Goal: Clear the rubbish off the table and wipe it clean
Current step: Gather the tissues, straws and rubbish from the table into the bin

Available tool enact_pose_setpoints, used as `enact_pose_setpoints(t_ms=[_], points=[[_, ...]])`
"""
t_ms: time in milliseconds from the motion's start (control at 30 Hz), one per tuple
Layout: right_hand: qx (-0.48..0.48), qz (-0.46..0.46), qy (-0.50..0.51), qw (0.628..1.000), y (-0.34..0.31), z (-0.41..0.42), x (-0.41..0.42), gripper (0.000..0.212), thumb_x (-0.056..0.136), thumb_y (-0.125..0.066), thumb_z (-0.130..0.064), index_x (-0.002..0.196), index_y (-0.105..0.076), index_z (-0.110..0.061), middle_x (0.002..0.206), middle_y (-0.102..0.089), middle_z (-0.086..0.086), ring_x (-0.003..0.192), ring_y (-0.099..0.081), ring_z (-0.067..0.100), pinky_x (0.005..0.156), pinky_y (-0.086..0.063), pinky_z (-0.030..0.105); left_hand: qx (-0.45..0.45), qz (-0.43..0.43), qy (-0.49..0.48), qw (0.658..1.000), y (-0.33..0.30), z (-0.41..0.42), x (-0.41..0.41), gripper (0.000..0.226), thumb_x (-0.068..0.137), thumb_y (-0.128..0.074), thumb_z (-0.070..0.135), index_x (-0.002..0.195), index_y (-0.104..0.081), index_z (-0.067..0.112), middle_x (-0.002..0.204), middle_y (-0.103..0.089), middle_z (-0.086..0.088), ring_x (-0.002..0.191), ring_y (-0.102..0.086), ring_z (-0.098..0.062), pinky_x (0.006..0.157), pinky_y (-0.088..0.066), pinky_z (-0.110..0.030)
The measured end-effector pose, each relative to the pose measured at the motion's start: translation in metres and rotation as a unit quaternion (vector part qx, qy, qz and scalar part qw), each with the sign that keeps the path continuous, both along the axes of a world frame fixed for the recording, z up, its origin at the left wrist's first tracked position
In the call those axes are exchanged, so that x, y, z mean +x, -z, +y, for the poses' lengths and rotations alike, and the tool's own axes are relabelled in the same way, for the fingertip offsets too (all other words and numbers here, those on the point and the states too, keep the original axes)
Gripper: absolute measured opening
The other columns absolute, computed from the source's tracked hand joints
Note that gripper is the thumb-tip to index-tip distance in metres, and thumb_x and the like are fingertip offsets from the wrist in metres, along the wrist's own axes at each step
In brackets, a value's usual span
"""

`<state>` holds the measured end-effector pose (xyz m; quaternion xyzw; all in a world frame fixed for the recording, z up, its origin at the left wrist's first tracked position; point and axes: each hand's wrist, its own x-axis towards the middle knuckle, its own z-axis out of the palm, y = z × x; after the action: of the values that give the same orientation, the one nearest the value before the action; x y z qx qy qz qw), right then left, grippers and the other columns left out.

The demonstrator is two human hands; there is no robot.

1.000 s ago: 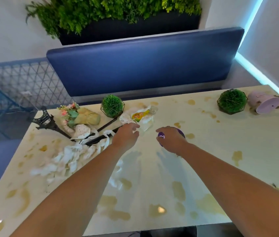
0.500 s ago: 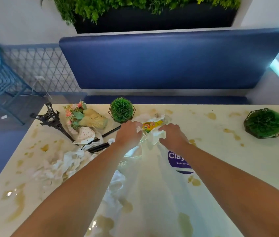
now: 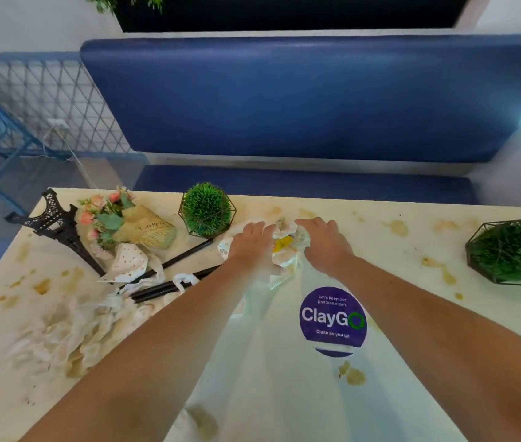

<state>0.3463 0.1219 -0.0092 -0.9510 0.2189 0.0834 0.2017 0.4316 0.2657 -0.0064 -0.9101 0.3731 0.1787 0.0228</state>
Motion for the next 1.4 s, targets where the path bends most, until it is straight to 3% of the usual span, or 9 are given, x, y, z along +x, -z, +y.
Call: enact_pose_setpoints(t_ms=[100, 200, 333, 533, 867, 1067, 1167, 1300, 1400], points=[[-0.004, 0.017, -0.031, 0.999, 0.007, -0.002, 0.004, 0.078, 0.095, -0.049, -0.003, 0.154, -0.012, -0.039, 0.153, -0.035, -0.004, 0.126, -0.037, 0.026, 0.091, -0.049, 0.038, 0.030, -0.004, 0.008, 1.000, 0.005, -0.005, 0.003, 0.090, 0.077, -0.069, 0.054, 0.148, -0.024, 0.022, 0.145, -0.036, -0.005, 0.131, -0.034, -0.027, 0.101, -0.034, -0.038], [0.020, 0.037, -0.018, 0.999, 0.011, -0.003, 0.006, 0.075, 0.100, -0.046, -0.013, 0.152, -0.003, -0.047, 0.144, -0.041, 0.006, 0.114, -0.049, 0.030, 0.091, -0.051, 0.040, 0.016, -0.009, 0.002, 1.000, 0.010, -0.009, 0.003, 0.078, 0.082, -0.067, 0.046, 0.145, -0.029, 0.021, 0.135, -0.044, -0.005, 0.123, -0.040, -0.027, 0.091, -0.039, -0.037], [0.009, 0.014, -0.010, 1.000, 0.017, -0.004, 0.004, 0.054, 0.103, -0.041, -0.021, 0.151, -0.024, -0.040, 0.136, -0.048, 0.002, 0.116, -0.049, 0.027, 0.095, -0.048, 0.037, -0.018, 0.004, -0.019, 1.000, 0.012, -0.013, 0.007, 0.064, 0.088, -0.064, 0.036, 0.143, -0.036, 0.021, 0.130, -0.048, -0.004, 0.120, -0.042, -0.026, 0.080, -0.044, -0.037], [-0.044, 0.003, 0.006, 0.999, 0.029, -0.009, -0.005, 0.035, 0.100, -0.048, -0.040, 0.133, -0.056, -0.031, 0.119, -0.054, -0.002, 0.112, -0.045, 0.020, 0.089, -0.046, 0.033, -0.065, 0.018, -0.031, 0.997, 0.015, -0.010, 0.009, 0.045, 0.093, -0.057, 0.020, 0.137, -0.047, 0.026, 0.127, -0.052, -0.003, 0.118, -0.045, -0.025, 0.084, -0.046, -0.037], [-0.057, 0.007, 0.031, 0.998, 0.033, -0.006, -0.017, 0.035, 0.096, -0.044, -0.053, 0.113, -0.065, -0.032, 0.119, -0.053, -0.004, 0.112, -0.044, 0.018, 0.090, -0.040, 0.033, -0.149, 0.028, -0.072, 0.986, -0.001, -0.009, 0.015, 0.038, 0.091, -0.052, 0.017, 0.128, -0.052, 0.027, 0.112, -0.059, -0.003, 0.108, -0.052, -0.025, 0.078, -0.047, -0.035], [-0.101, 0.048, 0.052, 0.992, 0.028, -0.002, -0.011, 0.036, 0.099, -0.039, -0.048, 0.114, -0.067, -0.030, 0.117, -0.054, -0.004, 0.111, -0.045, 0.019, 0.085, -0.041, 0.031, -0.249, 0.083, -0.131, 0.956, -0.023, -0.008, 0.025, 0.047, 0.089, -0.056, 0.022, 0.134, -0.042, 0.015, 0.120, -0.055, -0.008, 0.111, -0.050, -0.027, 0.089, -0.046, -0.041], [-0.047, 0.032, 0.086, 0.995, 0.027, 0.002, -0.015, 0.030, 0.098, -0.045, -0.041, 0.108, -0.070, -0.027, 0.115, -0.052, -0.002, 0.110, -0.045, 0.020, 0.084, -0.044, 0.032, -0.284, 0.101, -0.159, 0.940, -0.030, -0.007, 0.025, 0.050, 0.085, -0.066, 0.023, 0.129, -0.043, 0.014, 0.114, -0.057, -0.004, 0.102, -0.055, -0.023, 0.078, -0.044, -0.033], [0.098, -0.085, 0.139, 0.982, 0.017, 0.006, -0.013, 0.022, 0.090, -0.059, -0.033, 0.085, -0.066, -0.013, 0.114, -0.049, -0.008, 0.109, -0.044, 0.014, 0.085, -0.040, 0.028, -0.382, 0.160, -0.248, 0.876, -0.042, -0.005, 0.026, 0.056, 0.075, -0.079, 0.018, 0.121, -0.047, 0.017, 0.104, -0.055, 0.009, 0.090, -0.055, -0.009, 0.067, -0.040, -0.021], [0.224, -0.150, 0.223, 0.937, 0.006, 0.010, -0.009, 0.019, 0.084, -0.063, -0.026, 0.075, -0.056, -0.010, 0.095, -0.055, -0.010, 0.078, -0.051, 0.015, 0.060, -0.040, 0.024, -0.402, 0.163, -0.251, 0.865, -0.048, 0.000, 0.027, 0.034, 0.078, -0.076, 0.015, 0.097, -0.049, 0.022, 0.088, -0.051, 0.008, 0.074, -0.049, -0.006, 0.058, -0.035, -0.009]])
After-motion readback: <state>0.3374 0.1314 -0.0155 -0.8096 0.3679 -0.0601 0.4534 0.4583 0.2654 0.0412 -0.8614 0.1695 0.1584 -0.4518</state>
